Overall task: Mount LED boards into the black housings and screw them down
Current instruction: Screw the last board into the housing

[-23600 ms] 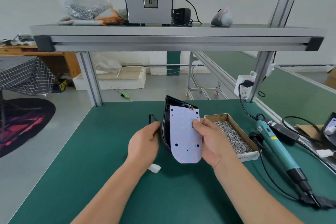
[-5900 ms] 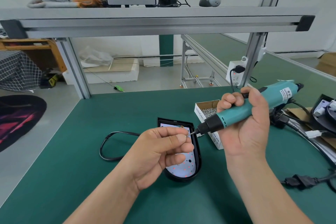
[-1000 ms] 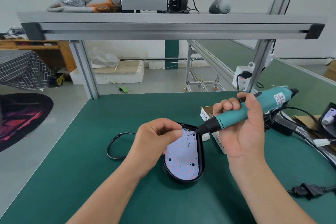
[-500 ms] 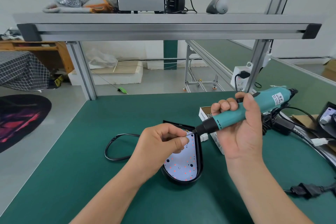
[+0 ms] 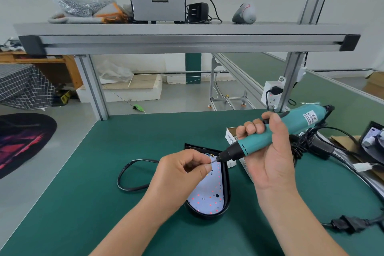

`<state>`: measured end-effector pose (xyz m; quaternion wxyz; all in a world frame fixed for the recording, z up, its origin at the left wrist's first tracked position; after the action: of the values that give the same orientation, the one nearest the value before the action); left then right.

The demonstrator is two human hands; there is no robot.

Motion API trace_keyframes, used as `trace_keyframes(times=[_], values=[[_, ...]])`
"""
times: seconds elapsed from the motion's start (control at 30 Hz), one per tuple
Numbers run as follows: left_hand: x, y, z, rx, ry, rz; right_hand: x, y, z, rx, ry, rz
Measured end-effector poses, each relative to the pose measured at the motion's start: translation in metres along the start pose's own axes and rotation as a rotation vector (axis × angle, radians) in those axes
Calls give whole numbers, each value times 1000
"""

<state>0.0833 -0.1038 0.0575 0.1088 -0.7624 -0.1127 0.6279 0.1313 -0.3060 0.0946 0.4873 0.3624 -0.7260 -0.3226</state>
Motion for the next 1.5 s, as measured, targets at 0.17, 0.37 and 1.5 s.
trace_keyframes(times=[0.17,0.37,1.5], values=[[-5,-2,4,-15,42,-170,-1,4,1,61,-6,83],[-7,-1,5,-28,47,-198,-1,4,2,52,-9,93],[-9,4,8,-33,163,-352,-14,-18,4,-182,17,-23]])
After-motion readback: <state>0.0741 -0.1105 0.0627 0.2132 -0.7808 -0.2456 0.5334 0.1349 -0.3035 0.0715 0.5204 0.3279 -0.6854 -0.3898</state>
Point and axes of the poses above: each hand's wrist, its own z-axis away from the middle knuckle, its own y-axis out of the palm, x = y × z, the point moved 5 cm from there along -z, towards the middle knuckle, and after that the axes turned 3 degrees about -z, right-handed, at the moved point
